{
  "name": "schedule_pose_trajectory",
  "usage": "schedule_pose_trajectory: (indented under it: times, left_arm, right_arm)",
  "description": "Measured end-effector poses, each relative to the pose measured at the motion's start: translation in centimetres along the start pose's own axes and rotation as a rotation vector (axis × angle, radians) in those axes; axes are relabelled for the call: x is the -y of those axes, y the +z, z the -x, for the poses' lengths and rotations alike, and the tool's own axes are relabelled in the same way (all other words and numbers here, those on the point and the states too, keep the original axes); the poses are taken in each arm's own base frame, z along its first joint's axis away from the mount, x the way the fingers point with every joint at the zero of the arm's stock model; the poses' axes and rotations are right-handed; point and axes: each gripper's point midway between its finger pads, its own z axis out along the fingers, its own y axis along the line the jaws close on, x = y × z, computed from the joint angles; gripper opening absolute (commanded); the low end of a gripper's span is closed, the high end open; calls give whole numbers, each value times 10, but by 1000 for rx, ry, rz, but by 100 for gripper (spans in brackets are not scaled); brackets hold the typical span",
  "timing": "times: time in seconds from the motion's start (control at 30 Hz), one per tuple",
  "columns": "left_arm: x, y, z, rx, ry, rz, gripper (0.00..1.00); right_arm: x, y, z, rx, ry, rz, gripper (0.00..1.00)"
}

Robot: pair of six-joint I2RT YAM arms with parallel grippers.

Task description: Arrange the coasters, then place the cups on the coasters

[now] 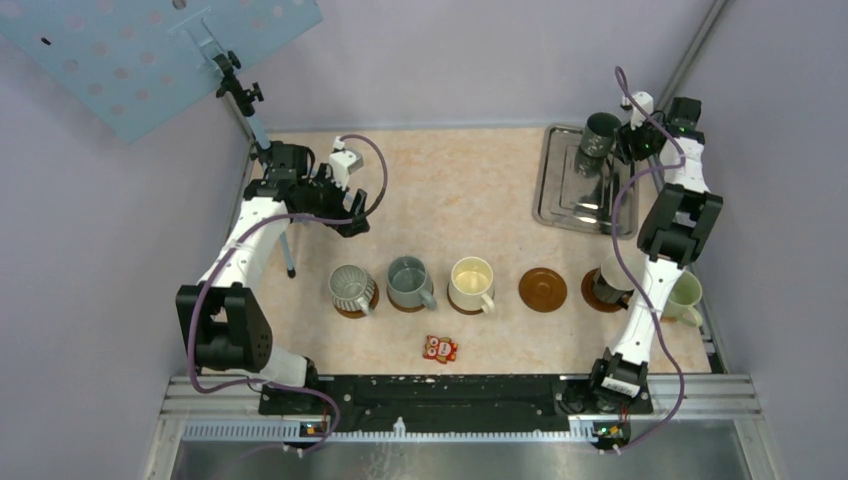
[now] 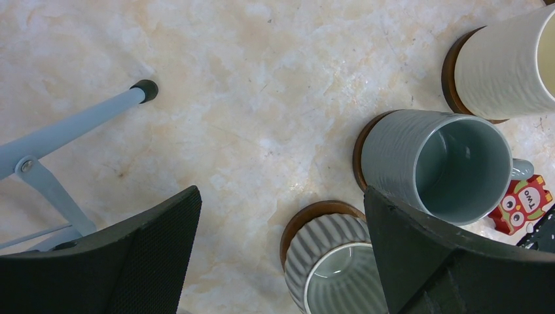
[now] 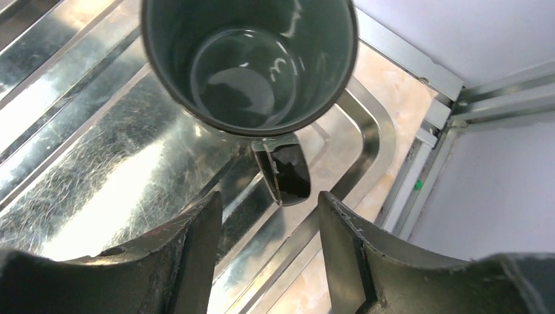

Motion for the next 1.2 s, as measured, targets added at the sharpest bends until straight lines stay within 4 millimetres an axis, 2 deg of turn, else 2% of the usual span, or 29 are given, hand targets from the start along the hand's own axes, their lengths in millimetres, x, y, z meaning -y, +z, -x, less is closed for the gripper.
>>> schedule_pose_trajectory:
  times: [0.2, 0.33, 0.6, 0.77, 1.0, 1.2]
  left_arm:
    - [0, 0, 0, 0, 1, 0, 99]
    - [-1, -1, 3, 4, 6, 2, 99]
    - [-2, -1, 5, 9, 10, 4, 99]
    - [-2, -1, 5, 9, 10, 4, 99]
    - [-2, -2, 6, 10, 11, 5, 99]
    - [1, -5, 6, 19, 18, 9, 99]
  right_arm:
    - [10, 0, 2, -7, 71, -69, 53]
    - [13, 2, 7, 10, 99, -86, 45]
    - [15, 3, 14, 37, 127, -97, 22]
    - [11, 3, 16, 46, 137, -81, 1]
    - [7, 1, 15, 45, 183, -82, 0]
    - [-14, -19, 10, 15, 216, -63, 0]
